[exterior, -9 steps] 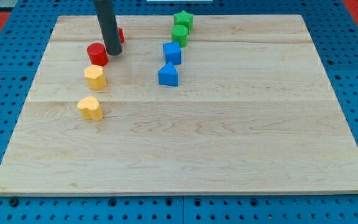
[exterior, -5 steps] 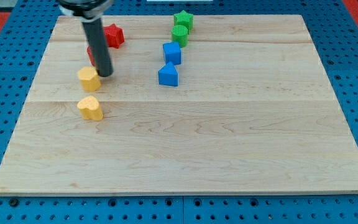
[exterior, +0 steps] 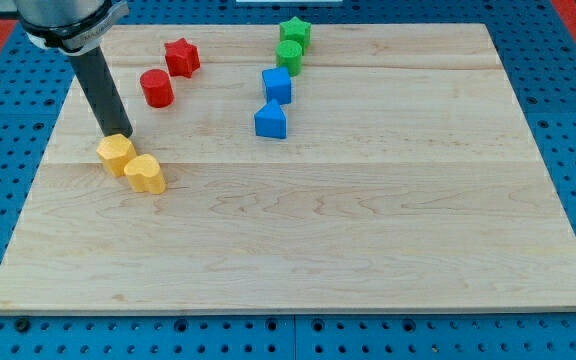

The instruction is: Move the yellow hexagon into the top left of the yellow heart

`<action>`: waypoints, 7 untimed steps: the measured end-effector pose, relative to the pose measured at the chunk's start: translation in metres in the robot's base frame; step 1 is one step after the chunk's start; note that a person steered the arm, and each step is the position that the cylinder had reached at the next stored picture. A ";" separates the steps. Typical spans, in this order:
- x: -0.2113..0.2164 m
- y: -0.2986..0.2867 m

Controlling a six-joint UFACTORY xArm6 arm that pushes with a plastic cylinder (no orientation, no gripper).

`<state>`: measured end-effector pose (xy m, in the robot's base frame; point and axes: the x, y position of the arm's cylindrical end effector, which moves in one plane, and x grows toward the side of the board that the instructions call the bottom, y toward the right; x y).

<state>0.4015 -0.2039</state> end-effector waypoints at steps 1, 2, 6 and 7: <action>0.015 -0.031; 0.028 -0.054; -0.008 0.027; -0.029 0.028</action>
